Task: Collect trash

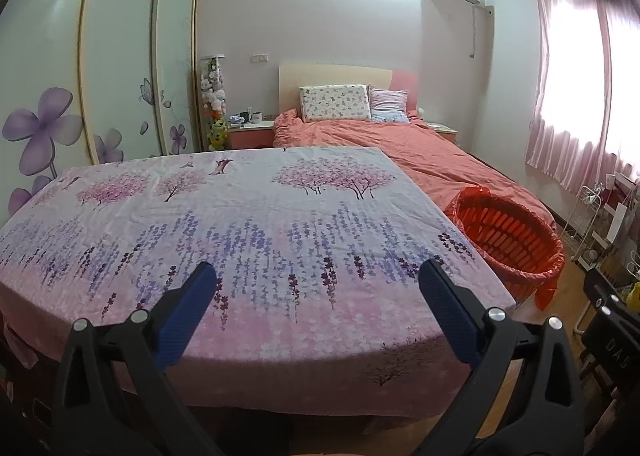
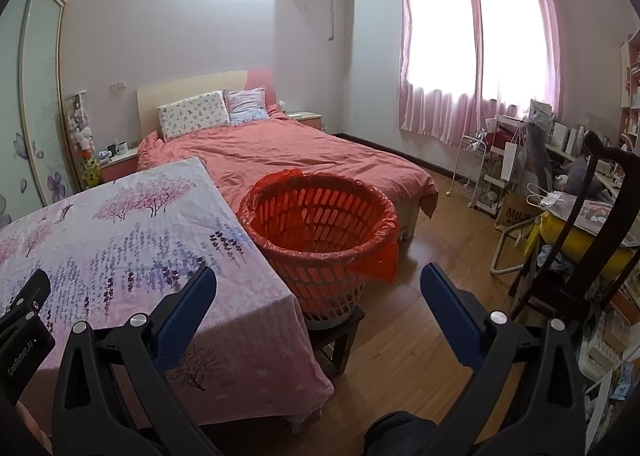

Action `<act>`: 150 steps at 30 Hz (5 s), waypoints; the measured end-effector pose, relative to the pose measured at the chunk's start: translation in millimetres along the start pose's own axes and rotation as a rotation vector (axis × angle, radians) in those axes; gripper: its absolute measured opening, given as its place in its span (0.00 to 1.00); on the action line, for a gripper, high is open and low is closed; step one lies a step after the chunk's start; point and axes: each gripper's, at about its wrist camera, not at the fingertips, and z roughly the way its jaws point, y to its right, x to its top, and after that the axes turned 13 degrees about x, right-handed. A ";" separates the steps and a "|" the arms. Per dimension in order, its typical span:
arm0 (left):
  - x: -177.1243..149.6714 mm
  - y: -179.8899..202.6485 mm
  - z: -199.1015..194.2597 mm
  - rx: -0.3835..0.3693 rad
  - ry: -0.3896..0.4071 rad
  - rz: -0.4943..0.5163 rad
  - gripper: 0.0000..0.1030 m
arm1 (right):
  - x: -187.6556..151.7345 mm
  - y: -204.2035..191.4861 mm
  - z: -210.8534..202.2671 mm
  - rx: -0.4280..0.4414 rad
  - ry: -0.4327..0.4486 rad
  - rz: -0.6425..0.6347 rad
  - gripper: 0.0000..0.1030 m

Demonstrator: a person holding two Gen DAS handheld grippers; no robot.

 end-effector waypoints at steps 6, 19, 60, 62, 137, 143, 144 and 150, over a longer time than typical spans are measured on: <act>0.1 2.0 -2.5 -0.007 -0.001 0.003 0.96 | -1.0 1.0 1.2 0.010 -0.023 0.010 0.98; 2.5 7.3 -9.3 -0.020 0.009 0.005 0.96 | -0.6 1.7 0.4 0.011 -0.019 0.014 0.98; 0.0 18.3 -14.6 -0.052 0.007 0.025 0.96 | 0.7 7.2 -1.8 0.005 -0.012 0.034 0.98; -0.3 18.6 -14.9 -0.051 0.007 0.025 0.96 | 0.8 7.7 -1.7 0.004 -0.013 0.034 0.98; -1.7 17.8 -12.9 -0.049 -0.001 0.025 0.96 | 1.5 8.9 -1.6 0.004 -0.019 0.035 0.98; -4.8 17.1 -12.5 -0.047 -0.003 0.026 0.96 | 1.8 9.0 -1.6 0.004 -0.020 0.035 0.98; -4.0 17.2 -12.1 -0.047 -0.003 0.026 0.96 | 1.8 9.0 -1.5 0.004 -0.020 0.036 0.98; -4.8 16.6 -11.3 -0.044 -0.003 0.026 0.96 | 2.0 9.1 -1.5 0.005 -0.021 0.036 0.98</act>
